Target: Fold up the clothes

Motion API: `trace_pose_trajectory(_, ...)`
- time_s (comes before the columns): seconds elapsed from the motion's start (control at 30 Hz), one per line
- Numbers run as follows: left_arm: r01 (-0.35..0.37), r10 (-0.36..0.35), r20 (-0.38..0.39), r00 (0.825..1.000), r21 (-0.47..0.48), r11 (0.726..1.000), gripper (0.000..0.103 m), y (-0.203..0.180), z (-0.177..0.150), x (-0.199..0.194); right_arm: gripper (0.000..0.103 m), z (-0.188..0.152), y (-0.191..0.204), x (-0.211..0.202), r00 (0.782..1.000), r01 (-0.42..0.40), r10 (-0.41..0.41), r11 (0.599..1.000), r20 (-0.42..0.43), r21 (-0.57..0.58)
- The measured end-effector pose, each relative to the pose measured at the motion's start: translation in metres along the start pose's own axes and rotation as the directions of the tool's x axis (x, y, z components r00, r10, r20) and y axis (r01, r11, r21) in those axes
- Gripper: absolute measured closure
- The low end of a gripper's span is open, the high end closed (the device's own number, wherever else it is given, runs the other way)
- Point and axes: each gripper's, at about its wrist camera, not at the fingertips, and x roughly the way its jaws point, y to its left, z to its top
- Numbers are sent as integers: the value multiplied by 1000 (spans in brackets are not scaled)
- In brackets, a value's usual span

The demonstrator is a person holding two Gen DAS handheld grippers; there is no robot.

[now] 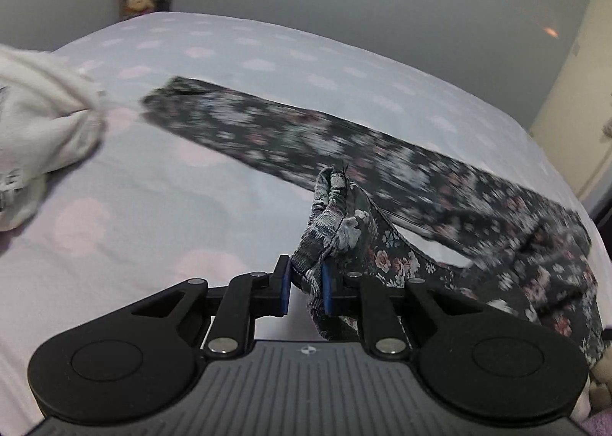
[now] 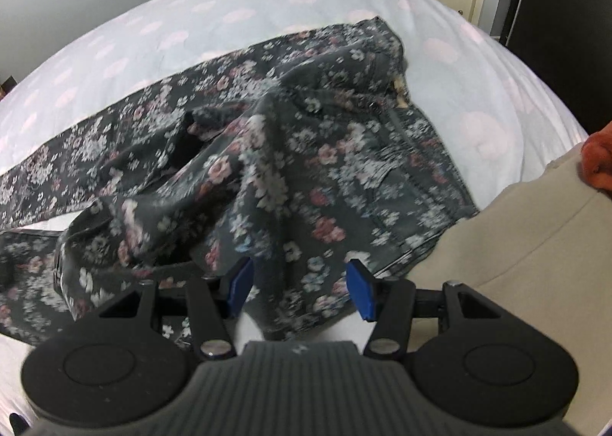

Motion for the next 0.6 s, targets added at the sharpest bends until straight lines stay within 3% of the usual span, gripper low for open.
trace_pose_trajectory(0.27,-54,62,56,996,-127,990,89,74,16,-19,46,-7,52,4,999,26,-28,998,-36,-60)
trace_pose_trajectory(0.6,-11,16,27,1000,-183,983,89,106,11,-14,46,-8,99,1,995,99,-101,991,-11,-88)
